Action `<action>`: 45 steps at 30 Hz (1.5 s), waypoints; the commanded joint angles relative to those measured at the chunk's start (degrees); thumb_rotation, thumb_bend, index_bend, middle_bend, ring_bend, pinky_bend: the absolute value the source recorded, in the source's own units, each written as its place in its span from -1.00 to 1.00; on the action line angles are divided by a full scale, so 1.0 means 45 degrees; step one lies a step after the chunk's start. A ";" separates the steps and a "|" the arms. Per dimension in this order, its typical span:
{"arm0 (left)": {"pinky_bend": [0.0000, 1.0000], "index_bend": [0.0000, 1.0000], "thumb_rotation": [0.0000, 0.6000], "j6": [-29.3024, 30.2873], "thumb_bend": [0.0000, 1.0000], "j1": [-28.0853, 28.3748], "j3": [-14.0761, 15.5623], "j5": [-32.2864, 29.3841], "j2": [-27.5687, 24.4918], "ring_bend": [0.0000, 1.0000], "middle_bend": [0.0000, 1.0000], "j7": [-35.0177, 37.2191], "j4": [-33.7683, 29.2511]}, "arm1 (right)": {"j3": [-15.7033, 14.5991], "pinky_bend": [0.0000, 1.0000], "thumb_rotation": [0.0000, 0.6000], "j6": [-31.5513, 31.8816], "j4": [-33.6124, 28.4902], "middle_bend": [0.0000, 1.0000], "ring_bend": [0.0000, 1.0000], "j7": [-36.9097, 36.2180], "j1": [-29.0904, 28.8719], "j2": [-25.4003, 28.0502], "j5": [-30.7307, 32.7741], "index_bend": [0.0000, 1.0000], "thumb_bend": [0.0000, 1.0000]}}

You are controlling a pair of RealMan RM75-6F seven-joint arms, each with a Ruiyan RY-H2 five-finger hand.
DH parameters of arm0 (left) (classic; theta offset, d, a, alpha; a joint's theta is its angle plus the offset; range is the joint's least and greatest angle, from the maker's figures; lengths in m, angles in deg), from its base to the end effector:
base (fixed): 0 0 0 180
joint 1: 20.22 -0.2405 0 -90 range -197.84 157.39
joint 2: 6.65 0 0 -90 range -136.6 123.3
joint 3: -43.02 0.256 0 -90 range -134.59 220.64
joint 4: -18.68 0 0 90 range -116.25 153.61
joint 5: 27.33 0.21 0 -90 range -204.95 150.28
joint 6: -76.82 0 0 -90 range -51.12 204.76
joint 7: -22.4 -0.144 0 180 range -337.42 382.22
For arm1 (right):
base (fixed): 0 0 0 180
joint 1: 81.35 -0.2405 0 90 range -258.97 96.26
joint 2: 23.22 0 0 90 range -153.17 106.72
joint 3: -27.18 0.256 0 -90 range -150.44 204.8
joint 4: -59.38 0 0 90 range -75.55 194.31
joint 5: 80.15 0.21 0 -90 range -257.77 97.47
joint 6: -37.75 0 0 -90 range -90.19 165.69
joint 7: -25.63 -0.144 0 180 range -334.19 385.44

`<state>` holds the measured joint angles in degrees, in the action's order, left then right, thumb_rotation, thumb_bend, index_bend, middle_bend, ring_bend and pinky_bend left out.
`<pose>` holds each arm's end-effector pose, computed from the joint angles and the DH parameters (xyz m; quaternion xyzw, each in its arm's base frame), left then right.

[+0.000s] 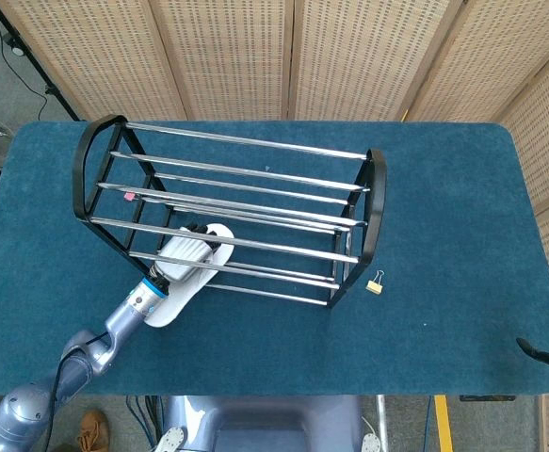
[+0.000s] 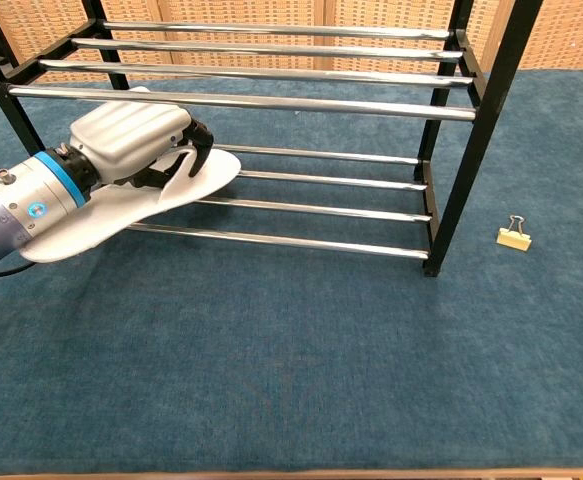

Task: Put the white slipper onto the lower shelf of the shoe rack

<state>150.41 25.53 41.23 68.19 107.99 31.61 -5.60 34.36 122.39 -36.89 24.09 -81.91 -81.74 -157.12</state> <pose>-0.1706 0.3772 -0.0600 -0.7792 -0.1266 -0.4515 0.4159 -0.3311 -0.1700 0.2022 0.5163 -0.4192 0.3648 0.6516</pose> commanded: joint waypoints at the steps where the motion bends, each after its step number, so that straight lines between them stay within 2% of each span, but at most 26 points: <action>1: 0.16 0.48 1.00 -0.0144 0.27 0.0133 -0.0093 -0.0165 0.0217 -0.04 0.16 0.0181 0.0281 | 0.0023 -1.00 1.00 -0.0032 0.0025 -1.00 -1.00 -0.0034 -0.0011 -0.0003 0.0058 -1.00 -0.88; 21: 0.16 0.48 1.00 -0.1130 0.28 0.0992 -0.0400 -0.0903 0.1134 -0.04 0.15 0.0621 0.1698 | 0.0107 -1.00 1.00 -0.0321 0.0252 -1.00 -1.00 -0.0288 -0.0103 0.0005 0.0365 -1.00 -0.88; 38: 0.16 0.47 1.00 -0.1626 0.28 0.1070 -0.0297 -0.1227 0.1182 -0.04 0.15 0.0779 0.2543 | 0.0131 -1.00 1.00 -0.0519 0.0293 -1.00 -1.00 -0.0215 -0.0212 -0.0032 0.0504 -1.00 -0.88; 42: 0.16 0.41 1.00 -0.1627 0.28 0.1029 -0.0229 -0.1241 0.1157 -0.10 0.06 0.0797 0.2591 | 0.0122 -1.00 1.00 -0.0508 0.0286 -1.00 -1.00 -0.0212 -0.0206 -0.0033 0.0500 -1.00 -0.88; 45: 0.11 0.27 1.00 -0.1540 0.28 0.1007 -0.0141 -0.1199 0.1106 -0.28 -0.12 0.0867 0.2559 | 0.0122 -1.00 1.00 -0.0482 0.0273 -1.00 -1.00 -0.0232 -0.0197 -0.0029 0.0485 -1.00 -0.88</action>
<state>143.33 30.10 40.48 62.72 113.04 35.48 5.95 34.91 120.22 -35.66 23.05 -82.80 -81.88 -154.94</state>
